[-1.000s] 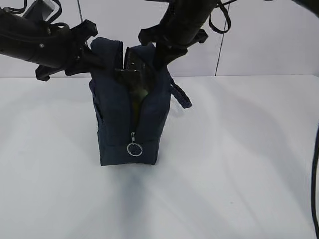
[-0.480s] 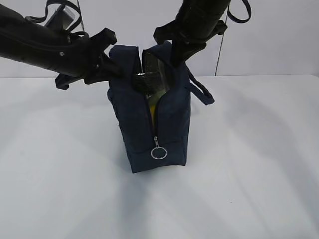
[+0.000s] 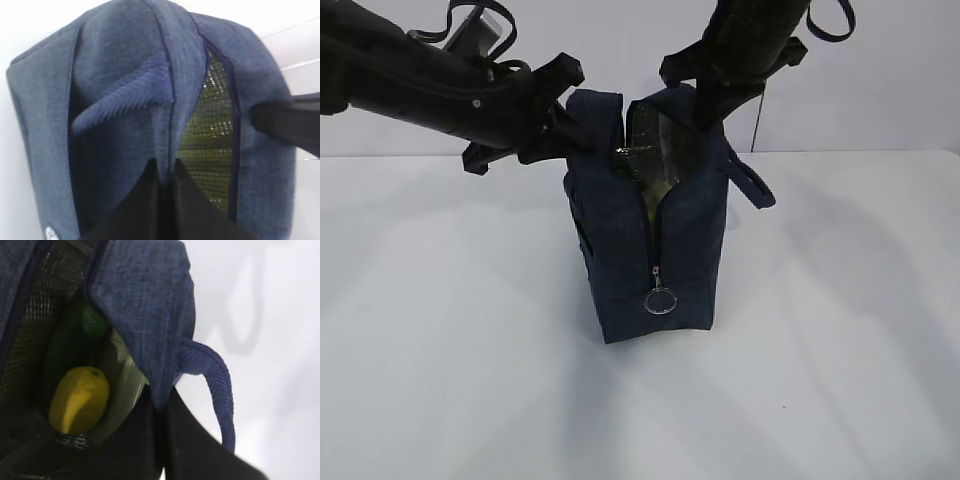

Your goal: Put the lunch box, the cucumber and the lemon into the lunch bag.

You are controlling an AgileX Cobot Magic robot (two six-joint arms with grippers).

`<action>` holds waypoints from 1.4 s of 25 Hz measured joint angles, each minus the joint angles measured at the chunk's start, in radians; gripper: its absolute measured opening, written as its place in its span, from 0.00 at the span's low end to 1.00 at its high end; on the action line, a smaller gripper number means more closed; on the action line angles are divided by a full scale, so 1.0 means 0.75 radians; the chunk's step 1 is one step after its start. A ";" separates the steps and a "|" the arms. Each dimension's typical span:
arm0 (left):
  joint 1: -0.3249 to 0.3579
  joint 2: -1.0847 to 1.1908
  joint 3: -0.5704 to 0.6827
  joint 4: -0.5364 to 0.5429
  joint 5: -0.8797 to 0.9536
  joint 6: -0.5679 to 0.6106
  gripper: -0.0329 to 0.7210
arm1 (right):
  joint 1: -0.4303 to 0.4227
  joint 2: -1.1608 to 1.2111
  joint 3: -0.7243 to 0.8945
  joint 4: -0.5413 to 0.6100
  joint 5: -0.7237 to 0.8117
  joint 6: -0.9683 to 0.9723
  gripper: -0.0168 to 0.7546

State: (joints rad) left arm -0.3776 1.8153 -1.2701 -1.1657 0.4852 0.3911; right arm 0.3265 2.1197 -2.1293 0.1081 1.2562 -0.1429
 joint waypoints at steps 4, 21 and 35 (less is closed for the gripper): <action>-0.028 0.046 -0.042 -0.011 0.004 0.000 0.03 | -0.030 -0.017 0.001 -0.013 0.001 0.008 0.03; -0.085 0.130 -0.134 -0.018 0.015 0.000 0.03 | -0.059 -0.033 0.105 -0.025 -0.006 0.016 0.03; -0.085 0.130 -0.137 -0.018 -0.023 0.000 0.22 | -0.059 -0.033 0.106 -0.057 -0.006 0.016 0.23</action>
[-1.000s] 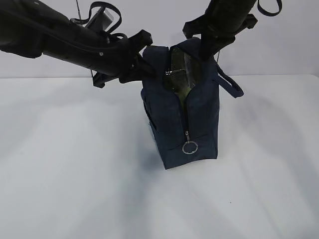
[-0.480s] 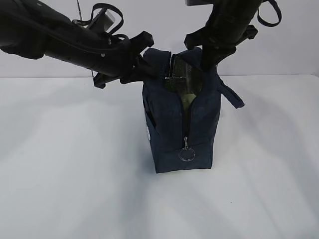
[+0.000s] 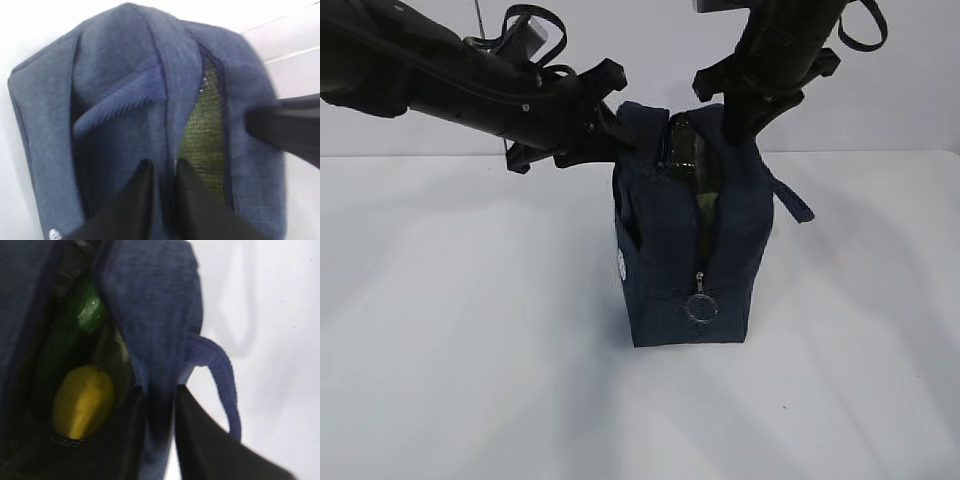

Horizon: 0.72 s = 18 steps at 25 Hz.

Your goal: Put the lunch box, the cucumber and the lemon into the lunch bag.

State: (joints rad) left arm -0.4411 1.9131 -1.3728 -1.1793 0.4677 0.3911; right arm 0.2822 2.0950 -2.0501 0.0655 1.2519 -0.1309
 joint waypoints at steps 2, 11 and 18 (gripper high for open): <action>0.005 0.000 -0.002 0.000 -0.003 0.000 0.36 | 0.000 0.000 0.000 -0.003 0.000 0.000 0.37; 0.008 0.000 -0.003 0.084 0.004 0.000 0.66 | 0.000 -0.043 -0.002 -0.014 -0.002 0.000 0.61; 0.008 -0.133 -0.003 0.238 0.179 0.000 0.66 | 0.000 -0.245 0.023 0.002 -0.002 0.000 0.62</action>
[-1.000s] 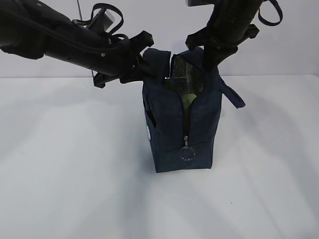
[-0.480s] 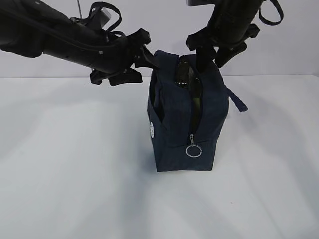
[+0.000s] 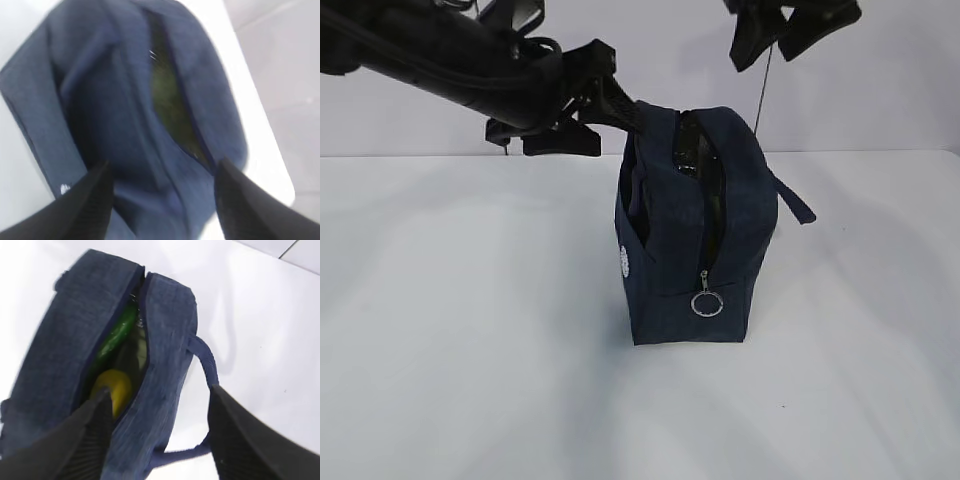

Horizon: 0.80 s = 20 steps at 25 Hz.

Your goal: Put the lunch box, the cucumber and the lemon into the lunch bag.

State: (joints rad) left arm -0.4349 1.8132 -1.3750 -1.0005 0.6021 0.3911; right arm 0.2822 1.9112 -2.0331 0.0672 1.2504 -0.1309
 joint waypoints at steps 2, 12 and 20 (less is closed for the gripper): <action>0.000 -0.051 0.000 0.060 0.052 -0.026 0.66 | 0.000 -0.081 0.060 0.018 0.000 0.000 0.62; 0.000 -0.187 0.000 0.324 0.332 -0.244 0.66 | 0.000 -0.483 0.491 0.062 0.002 0.006 0.62; 0.000 -0.199 0.000 0.351 0.450 -0.301 0.67 | 0.000 -0.760 0.968 0.084 0.000 0.019 0.62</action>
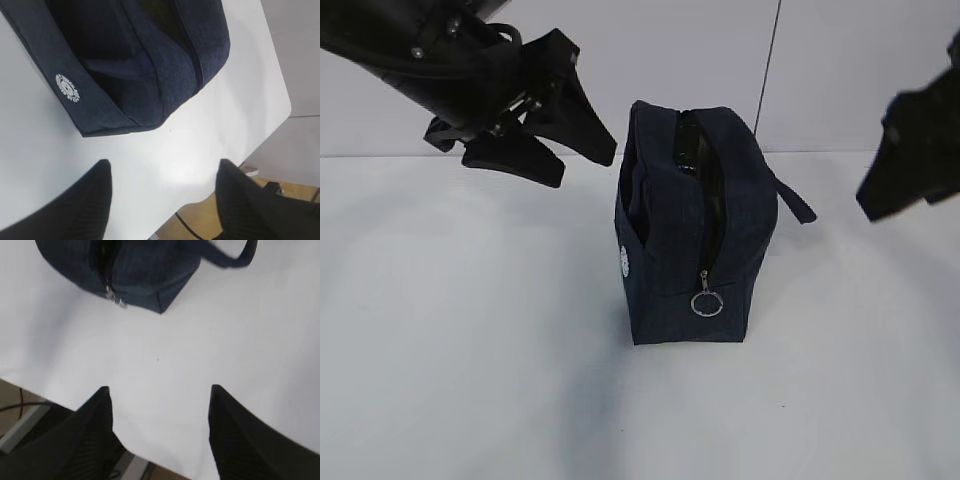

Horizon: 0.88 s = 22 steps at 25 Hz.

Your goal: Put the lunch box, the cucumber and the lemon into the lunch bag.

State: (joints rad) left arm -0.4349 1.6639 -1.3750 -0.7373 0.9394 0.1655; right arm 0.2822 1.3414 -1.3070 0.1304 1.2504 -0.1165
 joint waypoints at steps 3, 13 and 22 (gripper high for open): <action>0.000 0.000 0.000 0.003 0.007 -0.002 0.66 | 0.000 -0.076 0.167 0.029 0.000 0.003 0.62; 0.000 0.000 0.000 0.014 0.007 -0.006 0.65 | 0.000 -0.183 0.336 0.060 -0.079 0.006 0.62; 0.003 0.000 0.000 0.017 0.007 -0.006 0.64 | 0.000 -0.176 0.358 0.091 -0.279 0.006 0.62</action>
State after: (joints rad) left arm -0.4323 1.6639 -1.3750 -0.7244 0.9447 0.1613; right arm 0.2822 1.2097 -1.0387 0.1987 1.0414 -0.1117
